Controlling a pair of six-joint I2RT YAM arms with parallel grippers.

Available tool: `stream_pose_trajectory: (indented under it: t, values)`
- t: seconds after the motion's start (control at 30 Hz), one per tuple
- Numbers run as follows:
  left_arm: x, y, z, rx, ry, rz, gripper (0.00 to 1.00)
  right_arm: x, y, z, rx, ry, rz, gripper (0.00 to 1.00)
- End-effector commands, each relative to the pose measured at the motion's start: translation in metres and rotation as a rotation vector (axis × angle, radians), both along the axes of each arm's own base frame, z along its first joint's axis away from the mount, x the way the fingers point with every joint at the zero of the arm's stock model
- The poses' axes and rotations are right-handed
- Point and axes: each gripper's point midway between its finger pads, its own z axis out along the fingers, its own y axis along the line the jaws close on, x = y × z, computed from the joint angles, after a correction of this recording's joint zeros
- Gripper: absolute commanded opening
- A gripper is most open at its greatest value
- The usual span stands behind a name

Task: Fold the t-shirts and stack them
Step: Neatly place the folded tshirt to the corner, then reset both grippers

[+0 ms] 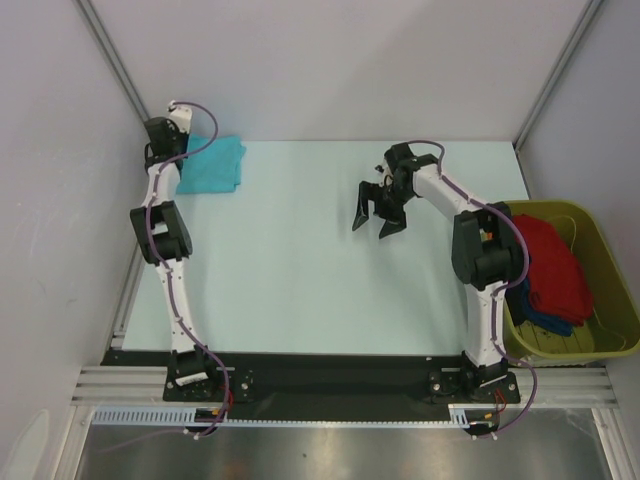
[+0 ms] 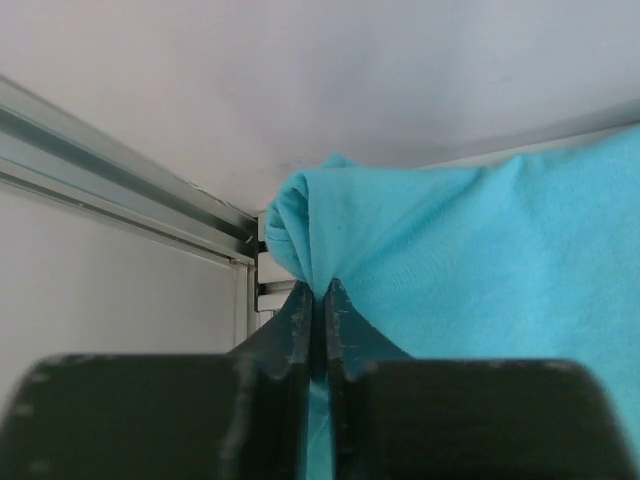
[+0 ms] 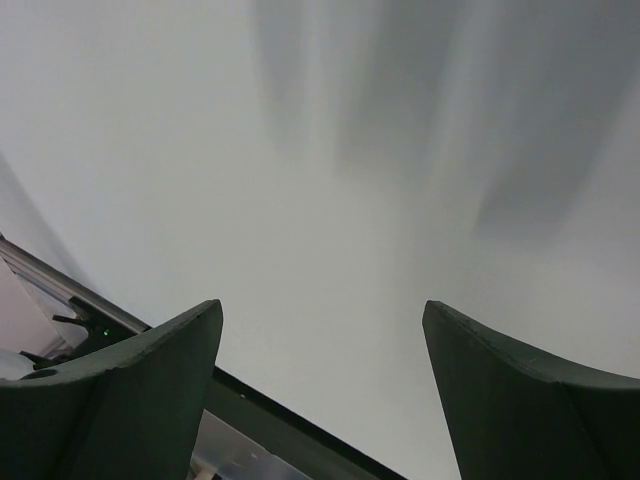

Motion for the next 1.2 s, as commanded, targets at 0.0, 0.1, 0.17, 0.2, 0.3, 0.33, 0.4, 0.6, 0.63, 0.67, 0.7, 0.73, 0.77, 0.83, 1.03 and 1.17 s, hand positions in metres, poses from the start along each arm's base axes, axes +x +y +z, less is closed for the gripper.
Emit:
stream_pose_trajectory:
  t: [0.0,0.1,0.17,0.2,0.3,0.33,0.4,0.6,0.63,0.67,0.7,0.73,0.77,0.83,1.03,1.17]
  values:
    - [0.012,0.012,0.06,0.016,-0.161,0.036,0.13,0.003,0.008,0.012,0.018,-0.023,0.026,0.88]
    - [0.009,0.021,0.086,-0.019,-0.222,0.125,0.72,0.002,0.01,0.015,0.025,-0.029,0.026,0.89]
    - [0.002,0.029,0.098,-0.044,-0.24,0.217,0.97,0.002,0.013,0.017,0.035,-0.039,0.029,0.89]
    - [-0.001,0.022,0.092,-0.052,-0.232,0.235,1.0,0.002,0.014,0.023,0.043,-0.051,0.026,0.89]
    - [-0.025,0.009,0.111,-0.167,-0.311,0.297,1.0,0.001,0.014,0.036,0.065,-0.093,0.021,0.9]
    - [-0.037,-0.001,0.148,-0.203,-0.379,0.293,1.0,0.002,0.014,0.042,0.072,-0.117,0.021,0.9]
    - [-0.053,-0.032,0.123,-0.338,-0.337,0.303,1.0,-0.005,0.01,0.056,0.085,-0.148,0.015,0.9]
    - [-0.139,-0.211,0.138,-0.729,-0.256,0.077,1.0,-0.039,-0.004,0.062,0.144,-0.221,-0.044,0.93]
    - [-0.154,-0.235,0.135,-0.769,-0.226,0.044,1.0,-0.04,-0.005,0.084,0.179,-0.304,-0.057,0.99]
    - [-0.179,-0.284,0.161,-0.854,-0.228,-0.051,1.0,-0.047,-0.009,0.082,0.184,-0.308,-0.075,1.0]
    - [-0.206,-0.313,0.132,-0.893,-0.124,-0.101,1.0,-0.052,-0.014,0.084,0.18,-0.334,-0.09,1.0]
    - [-0.225,-0.336,0.132,-0.958,-0.089,-0.133,1.0,-0.063,-0.02,0.07,0.173,-0.328,-0.102,1.0]
    - [-0.259,-0.369,0.107,-0.979,0.012,-0.18,1.0,-0.069,-0.025,0.086,0.2,-0.374,-0.125,1.0]
    - [-0.303,-0.396,0.124,-1.084,0.041,-0.253,1.0,-0.085,-0.035,0.073,0.191,-0.367,-0.154,1.0]
    - [-0.429,-0.402,0.128,-1.321,0.094,-0.403,1.0,-0.135,-0.058,0.06,0.253,-0.393,-0.253,1.0]
    - [-0.49,-0.377,0.115,-1.443,0.076,-0.437,1.0,-0.168,-0.063,0.048,0.339,-0.413,-0.337,1.0]
